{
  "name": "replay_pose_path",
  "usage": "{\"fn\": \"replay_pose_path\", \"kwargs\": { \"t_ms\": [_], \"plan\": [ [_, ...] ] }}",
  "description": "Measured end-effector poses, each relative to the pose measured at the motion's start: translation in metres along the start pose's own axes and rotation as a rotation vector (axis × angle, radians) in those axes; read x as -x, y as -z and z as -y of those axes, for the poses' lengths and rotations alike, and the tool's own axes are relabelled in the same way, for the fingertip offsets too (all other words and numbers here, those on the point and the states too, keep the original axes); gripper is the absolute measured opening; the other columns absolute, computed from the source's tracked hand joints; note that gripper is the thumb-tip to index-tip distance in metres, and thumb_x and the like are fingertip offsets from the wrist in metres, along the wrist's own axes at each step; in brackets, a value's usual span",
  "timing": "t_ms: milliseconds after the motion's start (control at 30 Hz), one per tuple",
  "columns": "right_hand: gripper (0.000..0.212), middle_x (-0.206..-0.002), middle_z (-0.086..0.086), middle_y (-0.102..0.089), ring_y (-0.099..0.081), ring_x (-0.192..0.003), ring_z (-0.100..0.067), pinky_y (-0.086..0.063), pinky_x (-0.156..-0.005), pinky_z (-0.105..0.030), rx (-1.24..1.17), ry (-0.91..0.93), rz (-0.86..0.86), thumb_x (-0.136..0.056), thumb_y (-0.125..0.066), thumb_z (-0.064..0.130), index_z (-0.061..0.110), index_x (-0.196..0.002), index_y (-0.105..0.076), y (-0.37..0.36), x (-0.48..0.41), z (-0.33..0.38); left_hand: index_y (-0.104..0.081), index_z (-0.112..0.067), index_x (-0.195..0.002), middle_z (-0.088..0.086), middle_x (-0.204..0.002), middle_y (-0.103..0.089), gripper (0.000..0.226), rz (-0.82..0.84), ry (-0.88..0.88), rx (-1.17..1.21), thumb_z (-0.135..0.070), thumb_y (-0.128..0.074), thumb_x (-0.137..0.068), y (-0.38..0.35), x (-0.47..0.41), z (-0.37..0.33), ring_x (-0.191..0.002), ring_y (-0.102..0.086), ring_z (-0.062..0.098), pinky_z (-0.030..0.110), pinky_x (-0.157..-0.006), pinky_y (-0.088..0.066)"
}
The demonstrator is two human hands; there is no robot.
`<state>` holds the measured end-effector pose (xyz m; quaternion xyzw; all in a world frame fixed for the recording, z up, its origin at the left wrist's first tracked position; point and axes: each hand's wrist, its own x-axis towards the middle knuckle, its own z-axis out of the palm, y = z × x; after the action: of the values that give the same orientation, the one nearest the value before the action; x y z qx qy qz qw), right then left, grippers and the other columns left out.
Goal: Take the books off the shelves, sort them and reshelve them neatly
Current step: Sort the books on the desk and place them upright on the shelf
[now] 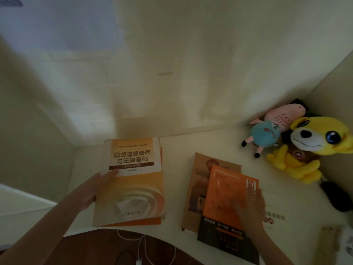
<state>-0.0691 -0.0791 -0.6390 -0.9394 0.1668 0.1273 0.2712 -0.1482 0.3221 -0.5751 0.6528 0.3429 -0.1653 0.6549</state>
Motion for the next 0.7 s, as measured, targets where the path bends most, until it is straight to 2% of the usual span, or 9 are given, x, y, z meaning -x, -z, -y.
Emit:
{"fn": "replay_pose_path", "kwargs": {
  "t_ms": [67, 133, 233, 333, 400, 500, 567, 633, 700],
  "plan": [
    [0.078, -0.147, -0.025, -0.033, -0.033, -0.134, -0.042, -0.027, -0.111, -0.054, -0.122, -0.150, -0.004, -0.089, -0.063, 0.032, 0.006, -0.149, -0.019, 0.005, -0.002, -0.028, -0.057, -0.021, -0.123, 0.010, -0.111, -0.069, 0.060, -0.021, 0.008, -0.030, -0.053, -0.065, -0.072, 0.002, -0.003, 0.003, -0.101, -0.065, 0.034, 0.058, -0.092, -0.048],
    [0.076, -0.133, -0.027, -0.051, -0.049, -0.121, -0.043, -0.037, -0.103, -0.055, -0.177, -0.189, -0.005, -0.087, -0.067, 0.027, -0.003, -0.144, -0.026, 0.007, -0.001, -0.042, -0.056, -0.020, -0.123, 0.011, -0.112, -0.068, 0.052, -0.031, 0.017, -0.032, -0.047, -0.060, -0.078, 0.002, -0.005, 0.005, -0.102, -0.064, 0.035, 0.058, -0.093, -0.047],
    [0.055, -0.120, -0.024, -0.059, -0.057, -0.102, -0.036, -0.044, -0.089, -0.044, -0.270, -0.186, 0.006, -0.089, -0.065, 0.017, -0.004, -0.133, -0.040, 0.014, 0.002, -0.038, -0.057, -0.018, -0.120, 0.013, -0.112, -0.066, 0.038, -0.034, 0.014, -0.019, -0.038, -0.055, -0.088, -0.001, -0.004, 0.004, -0.101, -0.062, 0.036, 0.056, -0.093, -0.047],
    [0.050, -0.115, -0.015, -0.058, -0.055, -0.093, -0.027, -0.042, -0.073, -0.032, -0.409, -0.104, -0.058, -0.091, -0.060, 0.010, 0.004, -0.135, -0.037, 0.015, 0.001, -0.028, -0.059, -0.018, -0.115, 0.012, -0.108, -0.068, 0.031, -0.036, -0.004, 0.008, -0.034, -0.053, -0.089, -0.004, -0.001, 0.003, -0.098, -0.064, 0.035, 0.053, -0.089, -0.049],
    [0.053, -0.119, -0.012, -0.057, -0.060, -0.098, -0.028, -0.048, -0.073, -0.032, -0.440, -0.002, -0.081, -0.091, -0.060, 0.016, 0.013, -0.138, -0.036, 0.013, 0.001, -0.016, -0.059, -0.018, -0.113, 0.012, -0.107, -0.068, 0.029, -0.058, -0.009, 0.014, -0.034, -0.054, -0.089, -0.006, -0.001, 0.003, -0.097, -0.065, 0.035, 0.053, -0.089, -0.050],
    [0.052, -0.114, -0.009, -0.062, -0.065, -0.094, -0.026, -0.055, -0.079, -0.043, -0.441, 0.046, -0.040, -0.092, -0.059, 0.022, 0.021, -0.139, -0.035, 0.003, -0.002, -0.003, -0.060, -0.019, -0.110, 0.013, -0.106, -0.069, 0.028, -0.062, 0.000, 0.031, -0.035, -0.055, -0.089, -0.007, 0.000, 0.002, -0.096, -0.065, 0.035, 0.051, -0.087, -0.051],
    [0.049, -0.112, -0.008, -0.063, -0.064, -0.094, -0.026, -0.054, -0.079, -0.043, -0.427, 0.060, -0.029, -0.094, -0.055, 0.025, 0.021, -0.139, -0.037, -0.010, -0.007, -0.002, -0.060, -0.019, -0.112, 0.012, -0.105, -0.070, 0.030, -0.045, 0.004, 0.036, -0.035, -0.056, -0.087, -0.007, 0.000, 0.001, -0.096, -0.066, 0.035, 0.051, -0.086, -0.051],
    [0.055, -0.117, -0.011, -0.060, -0.059, -0.102, -0.031, -0.050, -0.088, -0.051, -0.365, 0.069, -0.015, -0.092, -0.050, 0.038, 0.025, -0.142, -0.032, -0.020, -0.008, 0.000, -0.060, -0.018, -0.114, 0.012, -0.106, -0.070, 0.034, -0.034, -0.006, 0.044, -0.036, -0.057, -0.085, -0.005, 0.001, 0.002, -0.096, -0.066, 0.035, 0.052, -0.087, -0.051],
    [0.059, -0.121, -0.019, -0.052, -0.050, -0.111, -0.038, -0.041, -0.097, -0.051, -0.302, 0.037, 0.009, -0.094, -0.050, 0.032, 0.024, -0.147, -0.026, -0.023, -0.005, 0.002, -0.059, -0.018, -0.117, 0.012, -0.107, -0.070, 0.042, -0.015, -0.018, 0.047, -0.038, -0.058, -0.081, -0.004, 0.002, 0.003, -0.097, -0.066, 0.035, 0.051, -0.086, -0.052]
  ]
}}
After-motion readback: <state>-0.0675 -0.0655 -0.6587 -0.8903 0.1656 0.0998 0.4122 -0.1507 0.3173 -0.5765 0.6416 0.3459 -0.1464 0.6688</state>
